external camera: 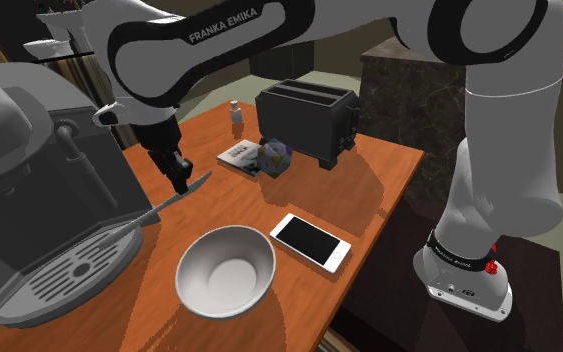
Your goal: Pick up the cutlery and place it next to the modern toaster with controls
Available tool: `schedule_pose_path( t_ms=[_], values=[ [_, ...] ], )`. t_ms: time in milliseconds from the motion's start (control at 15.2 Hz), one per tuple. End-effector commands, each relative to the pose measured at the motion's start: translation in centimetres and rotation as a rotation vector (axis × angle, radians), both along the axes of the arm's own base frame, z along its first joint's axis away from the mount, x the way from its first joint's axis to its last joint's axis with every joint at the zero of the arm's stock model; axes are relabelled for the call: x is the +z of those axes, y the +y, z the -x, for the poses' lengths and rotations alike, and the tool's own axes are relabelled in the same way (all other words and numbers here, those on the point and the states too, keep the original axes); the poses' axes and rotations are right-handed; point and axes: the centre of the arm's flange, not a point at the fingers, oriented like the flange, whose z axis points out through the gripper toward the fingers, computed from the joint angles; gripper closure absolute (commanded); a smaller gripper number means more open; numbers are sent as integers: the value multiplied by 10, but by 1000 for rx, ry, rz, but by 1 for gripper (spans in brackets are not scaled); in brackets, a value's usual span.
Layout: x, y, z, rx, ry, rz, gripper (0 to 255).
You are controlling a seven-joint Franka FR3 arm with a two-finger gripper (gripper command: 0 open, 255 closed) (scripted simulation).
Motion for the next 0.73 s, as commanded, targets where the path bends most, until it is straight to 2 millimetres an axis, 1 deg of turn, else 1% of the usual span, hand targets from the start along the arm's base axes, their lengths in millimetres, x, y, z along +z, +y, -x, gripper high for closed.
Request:
schedule_pose_path(
  t_ms=[0, 660],
  values=[
    [11, 0, 2, 0, 0, 0, 255],
    [64, 0, 2, 0, 0, 0, 255]
  ],
)
